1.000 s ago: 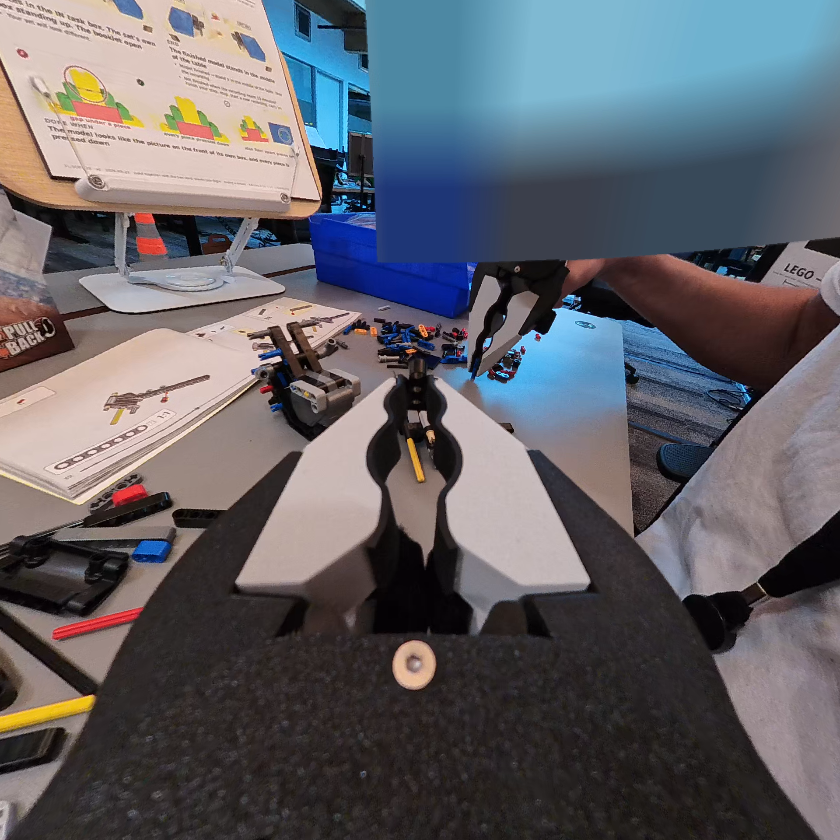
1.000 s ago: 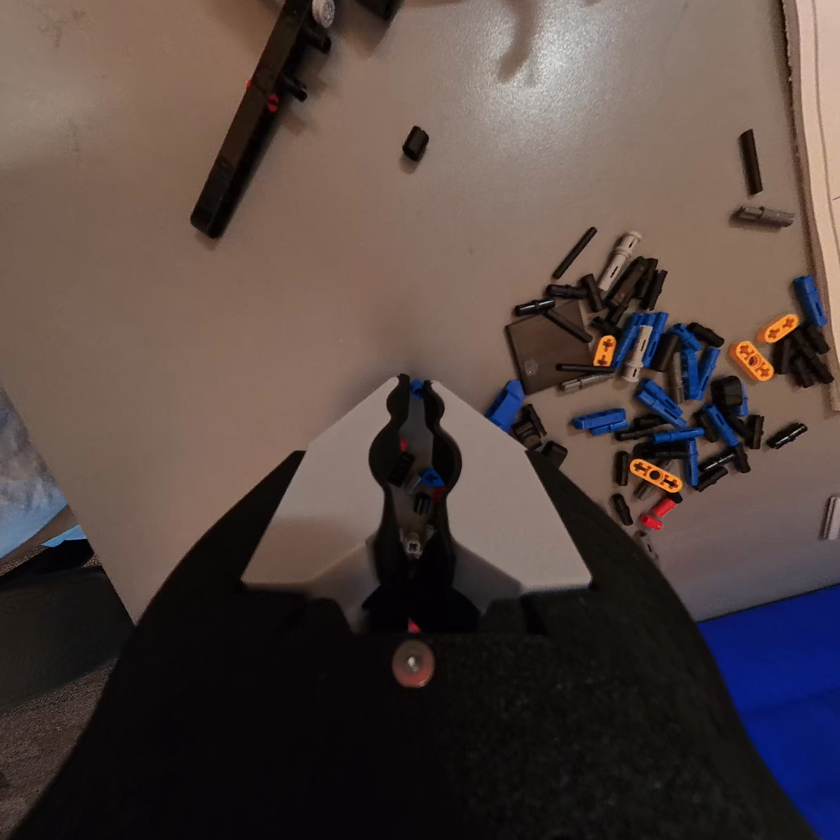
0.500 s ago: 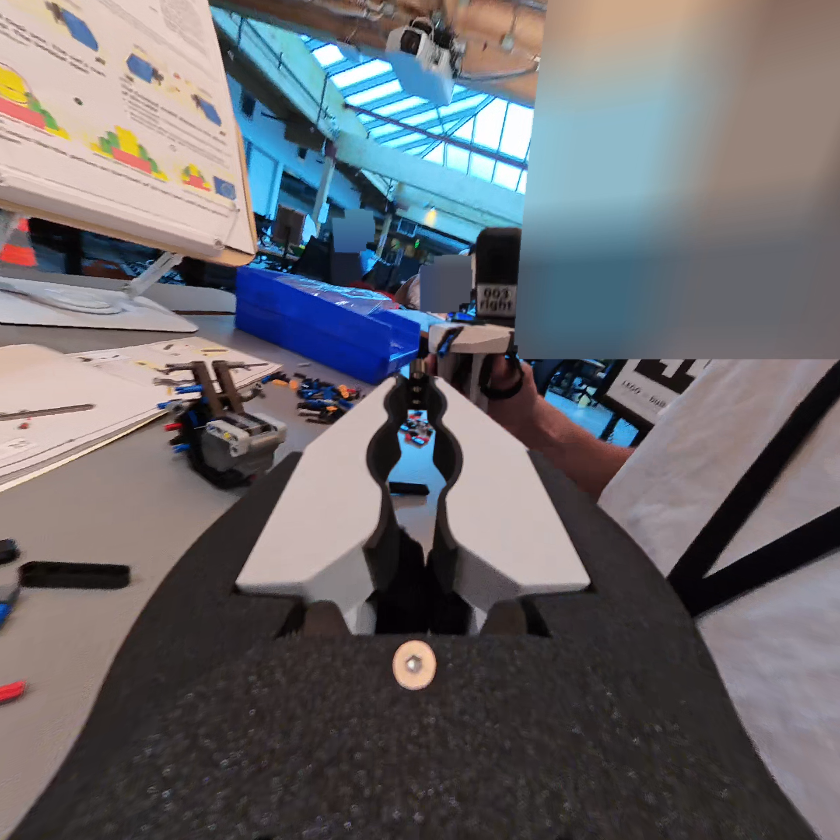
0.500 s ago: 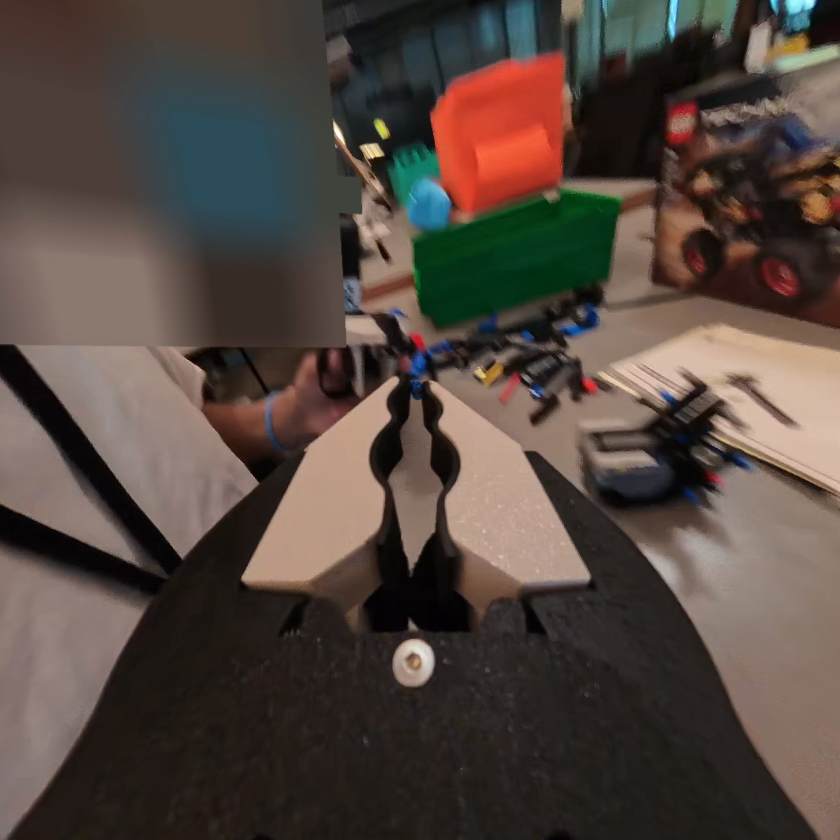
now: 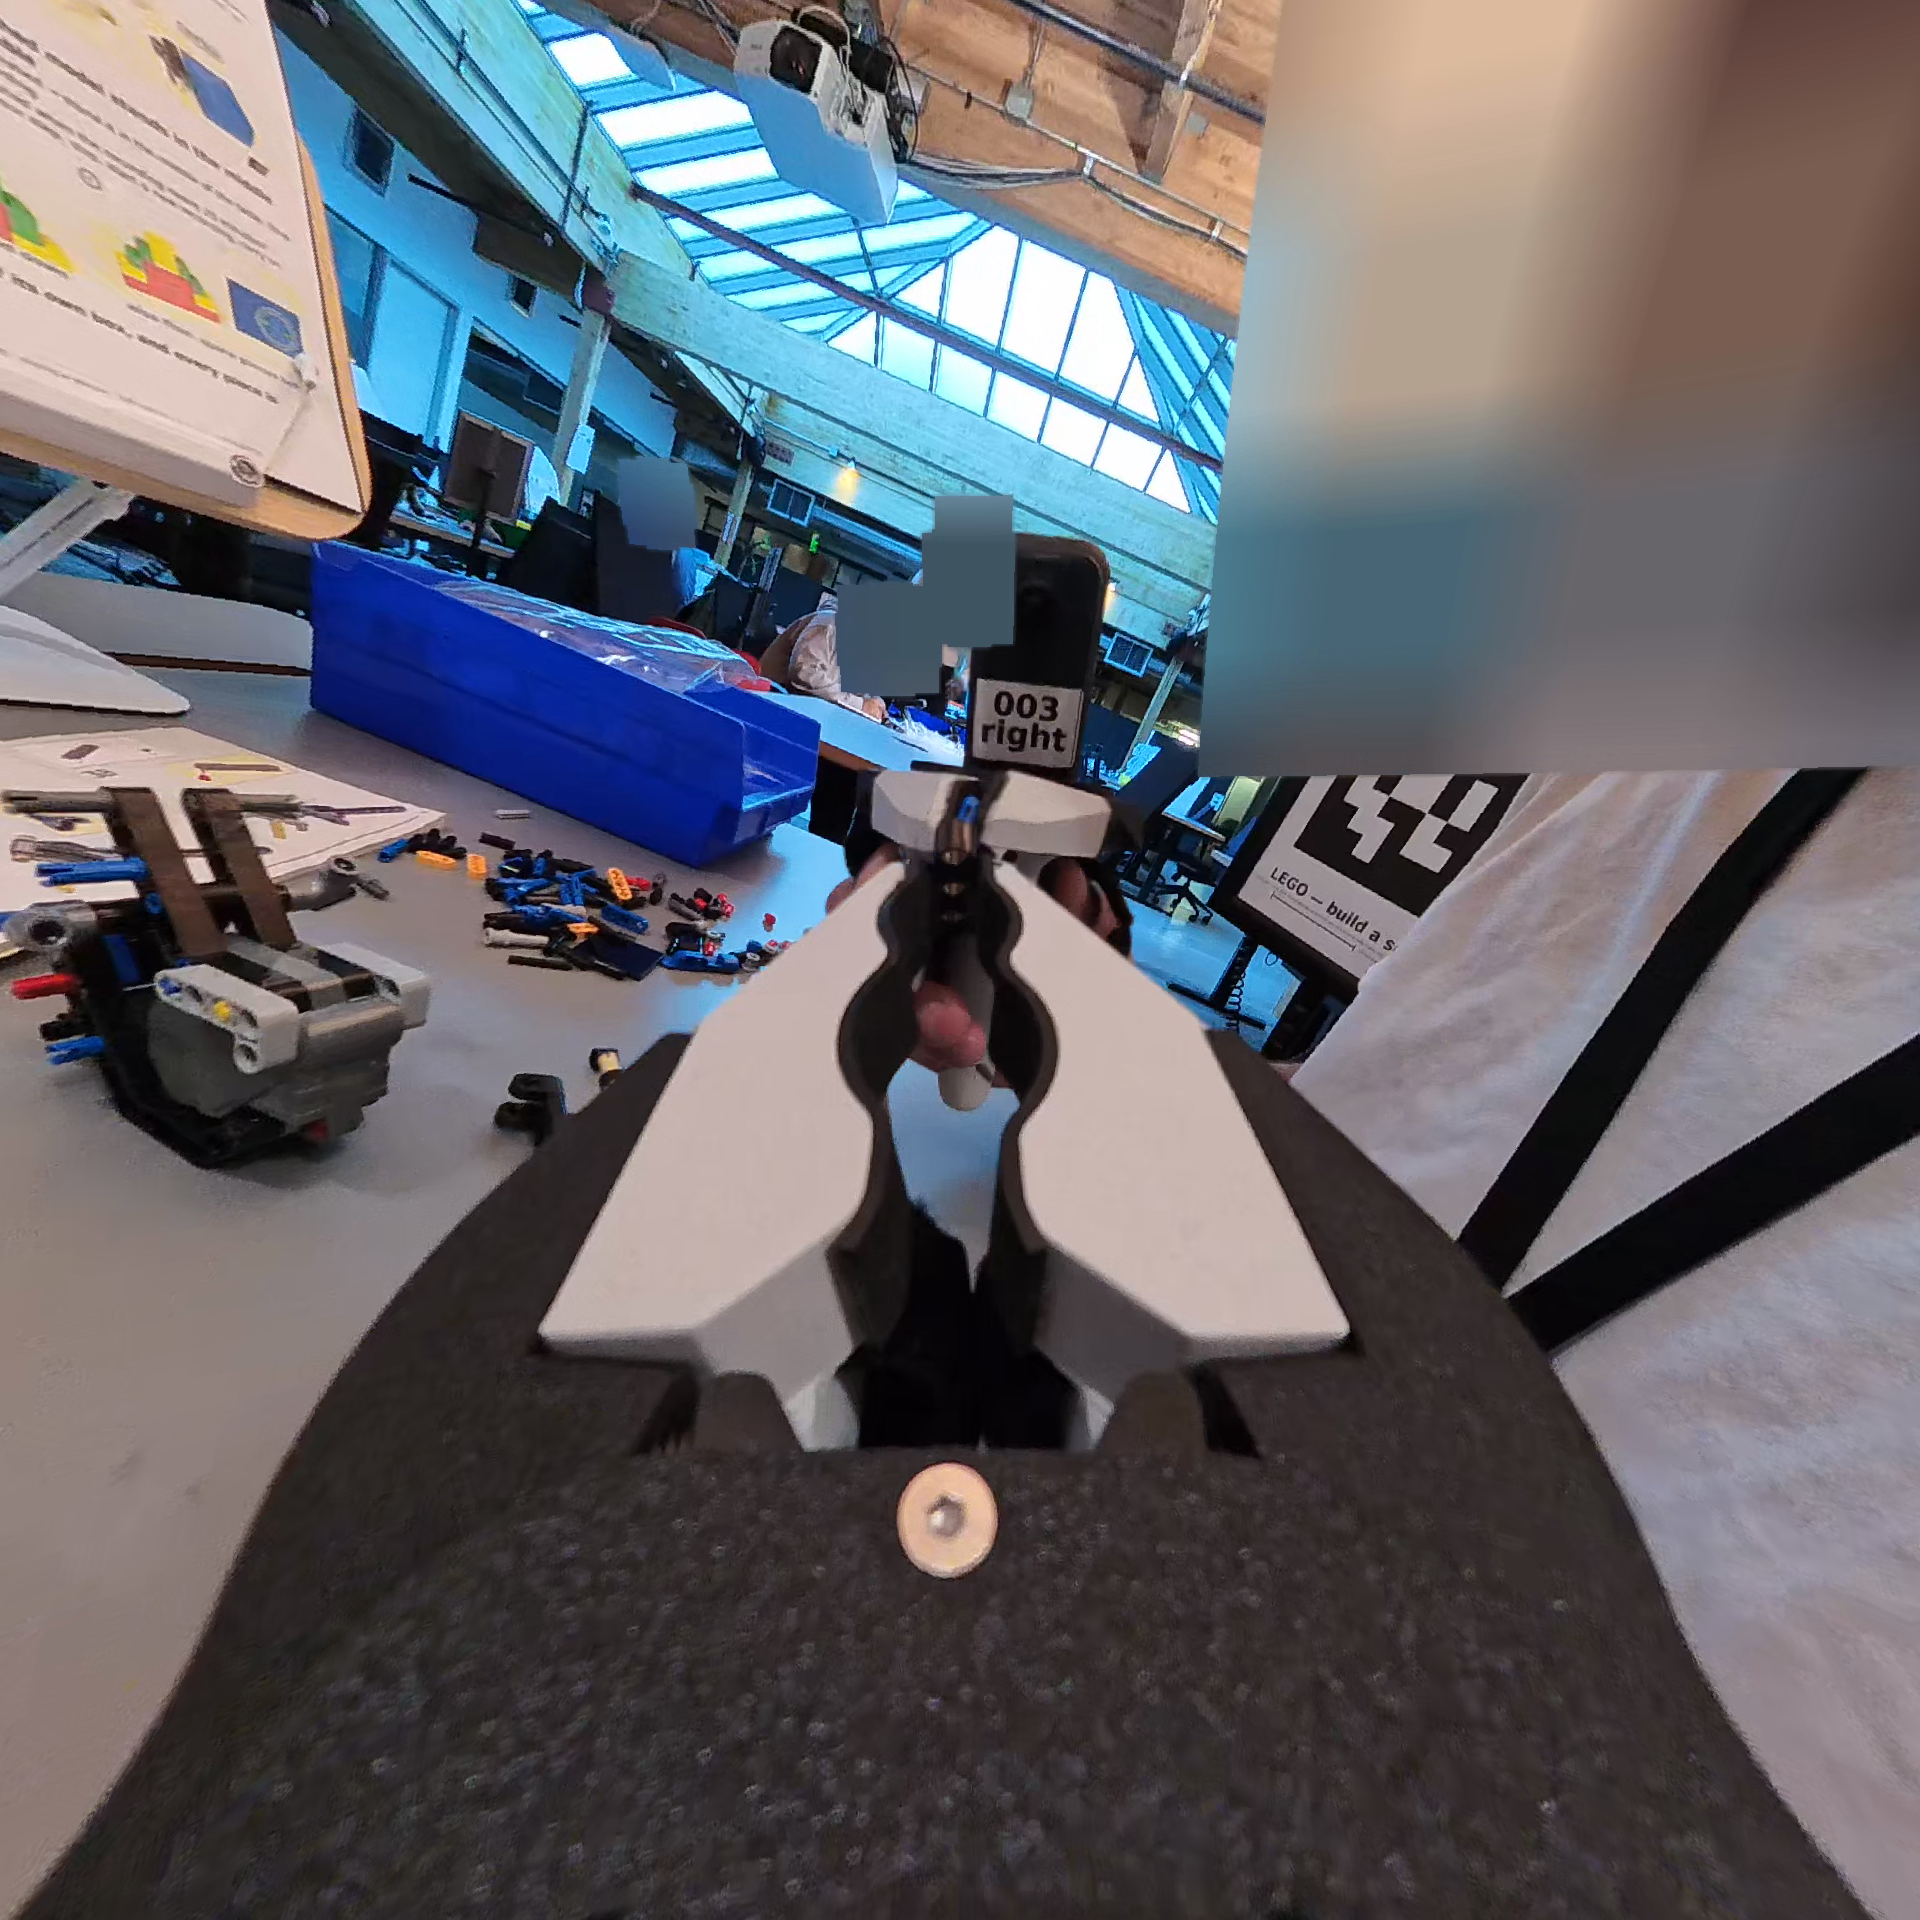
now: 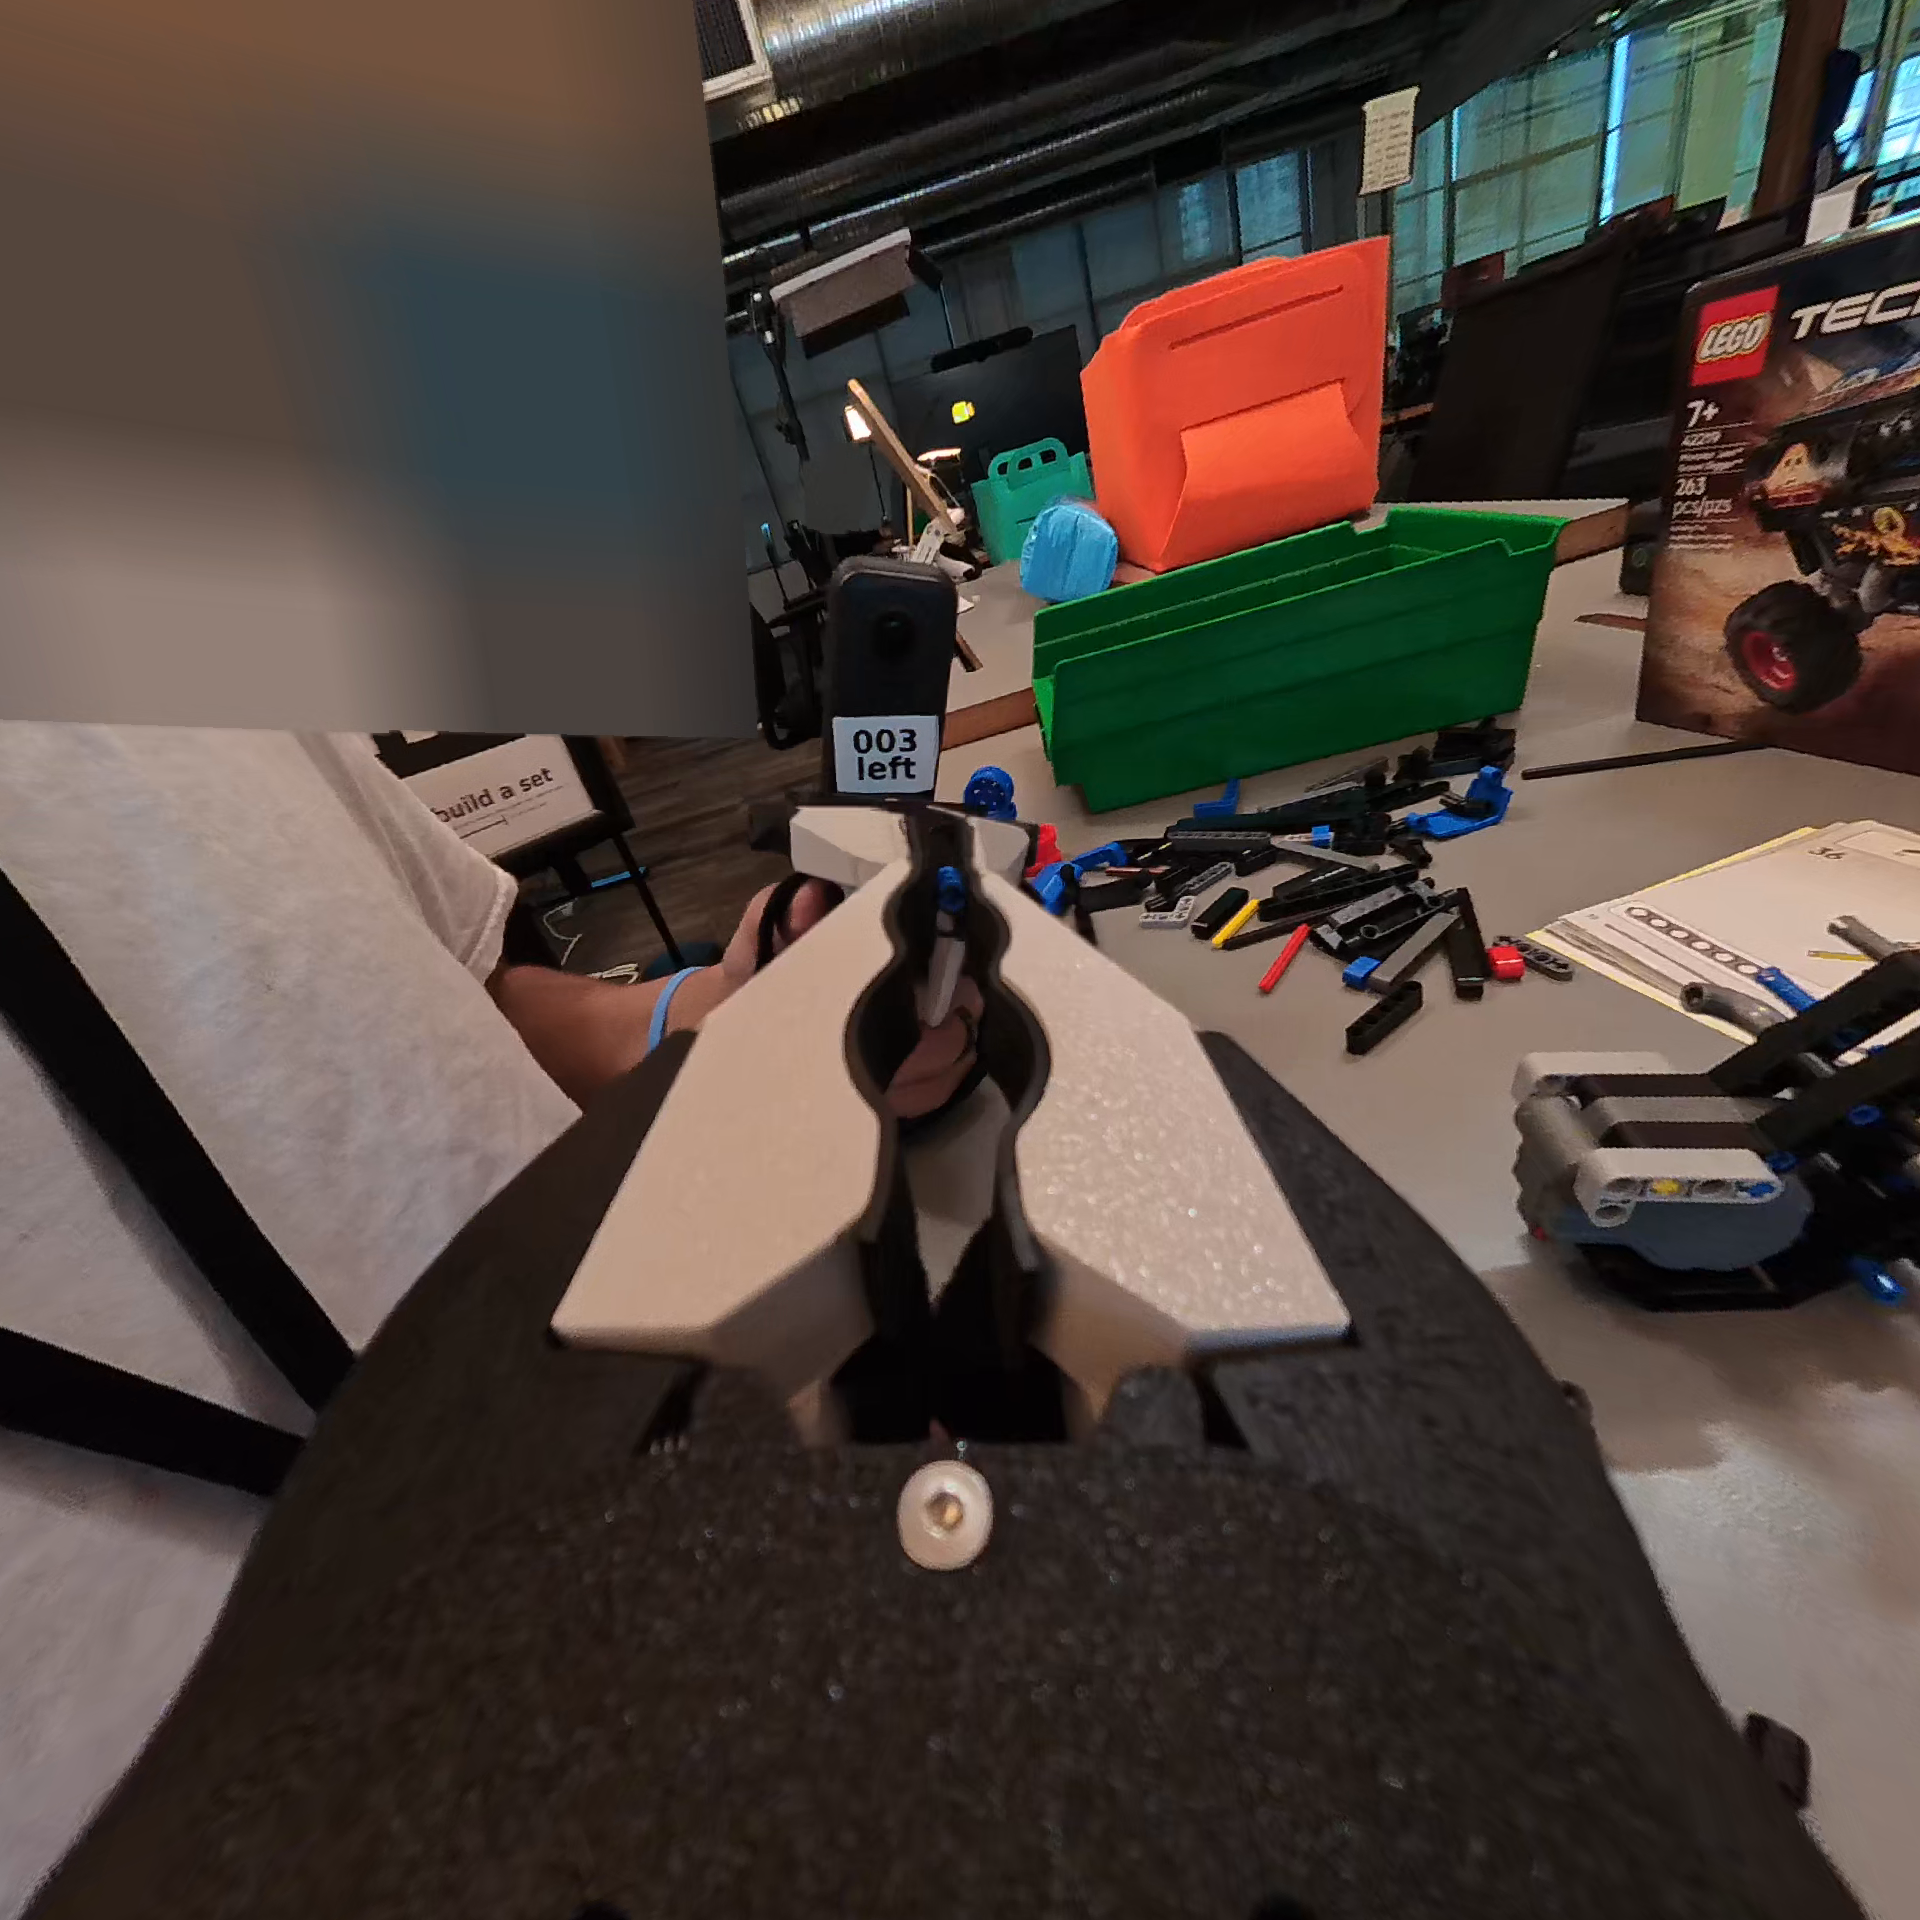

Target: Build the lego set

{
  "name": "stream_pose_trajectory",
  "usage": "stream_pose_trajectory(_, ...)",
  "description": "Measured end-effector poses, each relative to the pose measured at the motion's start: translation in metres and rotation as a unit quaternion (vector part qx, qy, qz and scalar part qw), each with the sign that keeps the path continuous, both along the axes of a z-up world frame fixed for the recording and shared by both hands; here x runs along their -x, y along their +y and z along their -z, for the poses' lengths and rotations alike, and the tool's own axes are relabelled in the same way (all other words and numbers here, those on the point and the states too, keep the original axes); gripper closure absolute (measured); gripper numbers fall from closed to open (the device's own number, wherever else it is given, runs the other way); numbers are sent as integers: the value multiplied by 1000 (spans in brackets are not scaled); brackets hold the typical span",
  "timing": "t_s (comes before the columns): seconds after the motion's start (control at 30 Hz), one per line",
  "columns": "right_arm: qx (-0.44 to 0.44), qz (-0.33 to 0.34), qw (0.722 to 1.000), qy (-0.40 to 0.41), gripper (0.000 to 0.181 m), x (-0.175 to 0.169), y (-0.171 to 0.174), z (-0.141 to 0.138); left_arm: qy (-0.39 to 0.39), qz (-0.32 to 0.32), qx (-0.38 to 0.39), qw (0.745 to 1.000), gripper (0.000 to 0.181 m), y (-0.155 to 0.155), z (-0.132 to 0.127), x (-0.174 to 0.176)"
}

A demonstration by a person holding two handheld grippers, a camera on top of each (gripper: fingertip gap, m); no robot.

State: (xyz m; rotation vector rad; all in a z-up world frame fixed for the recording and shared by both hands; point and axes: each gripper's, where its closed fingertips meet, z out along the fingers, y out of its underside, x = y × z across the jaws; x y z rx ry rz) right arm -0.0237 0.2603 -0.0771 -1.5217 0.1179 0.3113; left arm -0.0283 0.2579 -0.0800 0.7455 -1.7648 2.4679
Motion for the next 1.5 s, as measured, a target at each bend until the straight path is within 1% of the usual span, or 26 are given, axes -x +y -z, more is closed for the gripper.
stream_pose_trajectory(0.27, 31, -19, 999, 0, 178, 7, -2, 10, -8, 9, -33, 999, 176, -7, 7, 5)
stream_pose_trajectory(0.37, 41, -35, 999, 8, 178, 11, -4, 12, -16, 14, -46, 999, 176, -9, 9, 8)
stream_pose_trajectory(0.5, 65, -67, 996, 15, 178, 17, -9, 17, -42, 15, -84, 996, 176, -14, 14, 14)
stream_pose_trajectory(0.63, 66, -72, 995, 24, 178, 18, -10, 19, -53, 10, -99, 994, 176, -16, 16, 15)
stream_pose_trajectory(0.7, 80, -61, 995, 6, 178, 18, -10, 23, -56, 3, -119, 991, 176, -16, 20, 14)
stream_pose_trajectory(0.8, 109, -72, 991, -3, 178, 22, -11, 30, -75, 8, -157, 985, 176, -19, 26, 18)
stream_pose_trajectory(0.87, 113, -66, 991, -6, 178, 20, -12, 32, -76, 4, -168, 983, 176, -19, 29, 16)
stream_pose_trajectory(1.0, 110, -65, 992, -10, 178, 20, -12, 32, -81, 4, -175, 981, 176, -20, 30, 15)
stream_pose_trajectory(1.1, 108, -51, 993, -4, 177, 17, -10, 26, -71, 3, -148, 986, 176, -18, 25, 14)
stream_pose_trajectory(1.17, 114, -40, 993, 5, 170, 13, -9, 25, -70, 6, -141, 987, 176, -17, 23, 13)
stream_pose_trajectory(1.23, 113, -58, 992, 19, 163, 16, -11, 24, -72, 3, -142, 987, 176, -17, 23, 12)
stream_pose_trajectory(1.27, 112, -67, 991, 26, 163, 18, -11, 24, -74, 1, -143, 987, 176, -17, 23, 12)
stream_pose_trajectory(1.5, 117, -47, 992, 4, 167, 14, -10, 28, -100, -37, -171, 980, 175, -13, 26, 9)
